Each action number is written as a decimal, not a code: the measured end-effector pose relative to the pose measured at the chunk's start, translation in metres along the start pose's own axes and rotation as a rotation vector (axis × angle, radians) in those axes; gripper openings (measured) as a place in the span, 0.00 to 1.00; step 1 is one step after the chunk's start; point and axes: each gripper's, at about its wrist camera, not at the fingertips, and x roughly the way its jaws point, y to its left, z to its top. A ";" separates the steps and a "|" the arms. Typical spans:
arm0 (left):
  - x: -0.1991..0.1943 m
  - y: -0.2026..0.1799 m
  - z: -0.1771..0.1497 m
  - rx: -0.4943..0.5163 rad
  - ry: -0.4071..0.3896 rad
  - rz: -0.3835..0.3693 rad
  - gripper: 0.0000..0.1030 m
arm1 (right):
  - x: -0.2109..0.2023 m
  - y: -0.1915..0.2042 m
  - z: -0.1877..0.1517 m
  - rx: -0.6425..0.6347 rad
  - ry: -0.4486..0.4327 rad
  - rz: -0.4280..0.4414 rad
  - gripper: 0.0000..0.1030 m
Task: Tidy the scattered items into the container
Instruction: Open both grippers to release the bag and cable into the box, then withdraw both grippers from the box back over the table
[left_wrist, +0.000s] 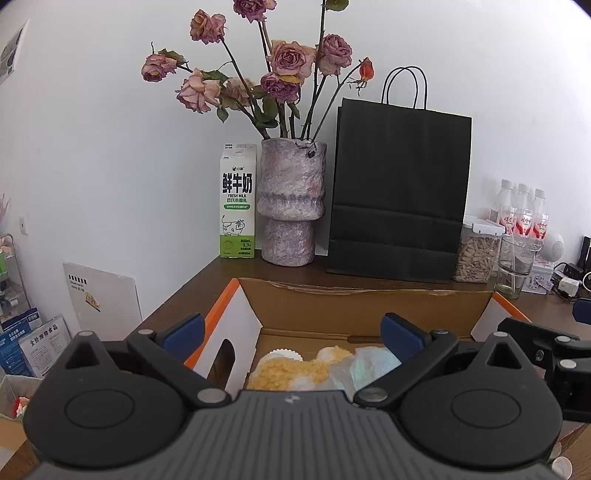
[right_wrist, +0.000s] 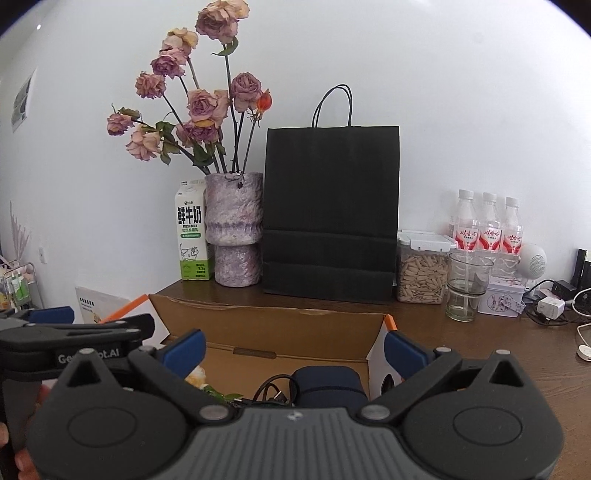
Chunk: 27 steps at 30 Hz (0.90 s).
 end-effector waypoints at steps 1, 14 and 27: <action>0.000 0.000 0.000 0.002 0.000 0.000 1.00 | -0.001 0.001 0.000 -0.003 0.000 -0.001 1.00; -0.011 -0.002 -0.003 0.012 -0.029 0.001 1.00 | -0.014 0.005 0.000 -0.027 -0.020 -0.007 1.00; -0.042 0.001 -0.021 -0.006 -0.082 -0.011 1.00 | -0.046 0.000 -0.009 -0.020 -0.060 -0.034 1.00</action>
